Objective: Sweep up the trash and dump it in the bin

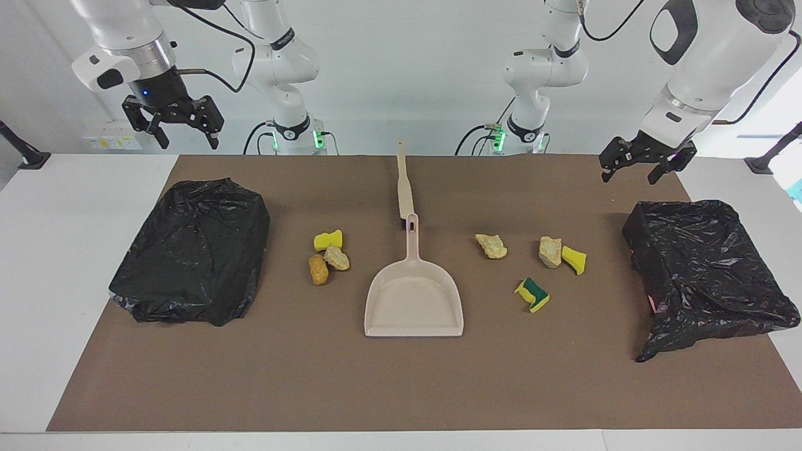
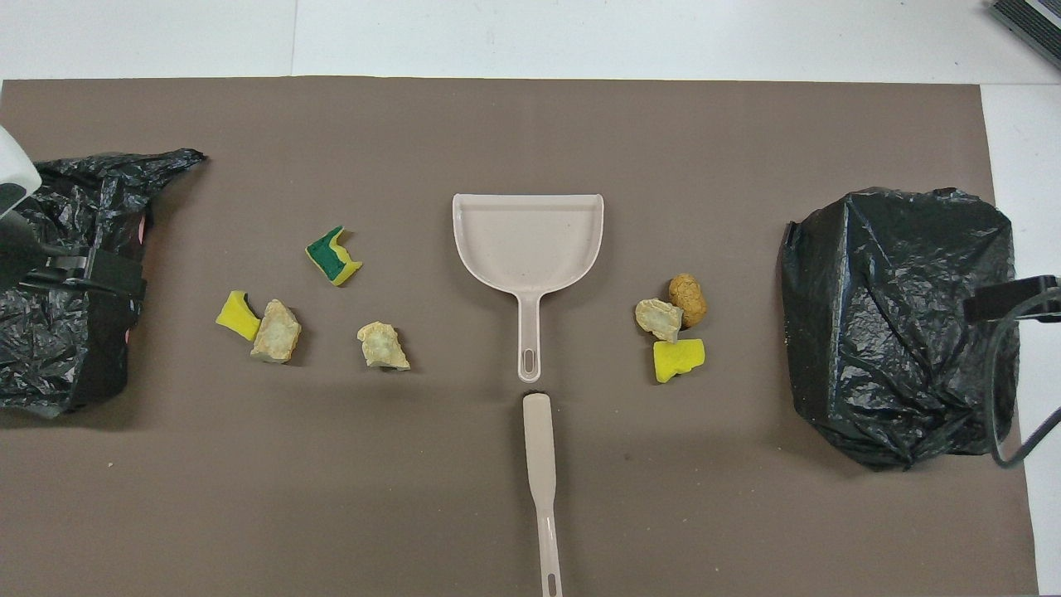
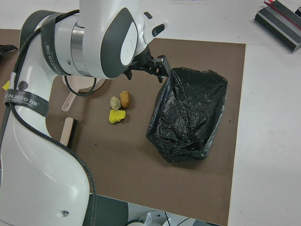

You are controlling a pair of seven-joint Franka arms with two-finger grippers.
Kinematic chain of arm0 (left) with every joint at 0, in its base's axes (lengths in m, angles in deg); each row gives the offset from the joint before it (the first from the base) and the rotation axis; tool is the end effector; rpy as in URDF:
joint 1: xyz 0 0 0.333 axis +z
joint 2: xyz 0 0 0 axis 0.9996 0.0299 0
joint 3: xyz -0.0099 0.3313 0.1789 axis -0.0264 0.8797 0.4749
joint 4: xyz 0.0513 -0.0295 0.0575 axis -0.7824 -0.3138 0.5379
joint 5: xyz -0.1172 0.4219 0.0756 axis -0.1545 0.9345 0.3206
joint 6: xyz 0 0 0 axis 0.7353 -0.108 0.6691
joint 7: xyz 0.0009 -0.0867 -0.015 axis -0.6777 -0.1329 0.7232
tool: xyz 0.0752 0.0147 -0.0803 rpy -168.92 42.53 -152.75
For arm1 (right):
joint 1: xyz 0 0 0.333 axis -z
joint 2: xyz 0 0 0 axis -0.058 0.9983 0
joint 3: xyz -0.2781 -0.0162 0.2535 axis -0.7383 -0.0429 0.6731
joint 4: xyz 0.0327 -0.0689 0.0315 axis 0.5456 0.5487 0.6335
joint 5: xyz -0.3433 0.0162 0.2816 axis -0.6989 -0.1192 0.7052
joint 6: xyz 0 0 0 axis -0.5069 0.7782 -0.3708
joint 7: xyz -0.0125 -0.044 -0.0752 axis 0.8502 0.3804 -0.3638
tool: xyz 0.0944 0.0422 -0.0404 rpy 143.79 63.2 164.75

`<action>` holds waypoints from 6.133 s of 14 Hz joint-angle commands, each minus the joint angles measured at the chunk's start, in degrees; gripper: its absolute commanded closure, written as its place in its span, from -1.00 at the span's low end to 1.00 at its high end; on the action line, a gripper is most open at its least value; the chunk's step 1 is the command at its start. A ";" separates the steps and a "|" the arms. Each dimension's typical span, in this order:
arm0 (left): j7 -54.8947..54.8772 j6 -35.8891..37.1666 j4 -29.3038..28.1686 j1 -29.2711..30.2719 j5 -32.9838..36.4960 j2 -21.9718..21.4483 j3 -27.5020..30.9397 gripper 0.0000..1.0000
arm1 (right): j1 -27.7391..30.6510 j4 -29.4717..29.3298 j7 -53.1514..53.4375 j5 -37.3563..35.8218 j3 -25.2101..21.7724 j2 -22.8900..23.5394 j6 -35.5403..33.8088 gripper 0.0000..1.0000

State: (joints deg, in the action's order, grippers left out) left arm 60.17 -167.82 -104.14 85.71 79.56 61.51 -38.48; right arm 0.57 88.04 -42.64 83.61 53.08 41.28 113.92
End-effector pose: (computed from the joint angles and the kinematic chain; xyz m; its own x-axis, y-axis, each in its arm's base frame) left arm 0.6041 -0.0356 0.6627 0.9918 -0.1227 -0.0347 -0.1227 -0.9924 0.0018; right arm 0.5597 -0.0373 0.7124 0.9999 -0.0098 0.0109 -0.0099 -0.9998 0.0160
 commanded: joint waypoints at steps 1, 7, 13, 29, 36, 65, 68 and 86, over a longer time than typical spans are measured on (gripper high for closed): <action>-1.16 0.61 0.10 -0.06 0.43 -0.73 0.01 -1.00 | 0.12 0.49 -1.30 0.66 -0.04 -0.61 -0.66 -1.00; -0.46 0.26 0.27 -0.24 0.34 -0.65 0.01 -1.00 | 0.03 0.58 -1.30 0.66 0.05 -0.52 1.37 -1.00; -0.29 0.35 0.01 -0.24 0.34 -0.65 0.01 -1.00 | -0.05 0.49 -1.74 0.66 0.23 -0.43 1.28 -1.00; -0.73 1.75 -1.22 -0.33 0.25 -1.61 -0.08 -1.00 | -0.23 1.01 -1.30 0.84 0.58 -0.79 0.49 -1.00; -0.46 -0.18 -4.91 -0.42 -1.50 -3.28 -0.25 -1.00 | -0.23 2.42 -1.21 0.84 0.75 -1.84 0.49 -1.00; 52.08 -38.65 -38.93 -54.90 -8.00 -2.25 -0.43 -1.00 | -0.05 2.51 -1.83 0.58 0.84 -1.93 0.40 -1.00; 53.93 -40.78 -38.85 -57.54 -8.27 -1.01 -0.34 -1.00 | 0.21 4.35 -2.18 0.49 0.84 -3.24 -0.74 -1.00; 58.86 -22.52 -32.87 -45.70 -4.69 -3.36 0.71 1.00 | 0.13 5.94 -1.75 0.49 0.40 -3.95 -0.57 -1.00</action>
State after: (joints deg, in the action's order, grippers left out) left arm 119.20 -193.60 -137.35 36.41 72.94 60.57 -37.58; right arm 0.51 92.73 -42.95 83.65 53.21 38.53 113.59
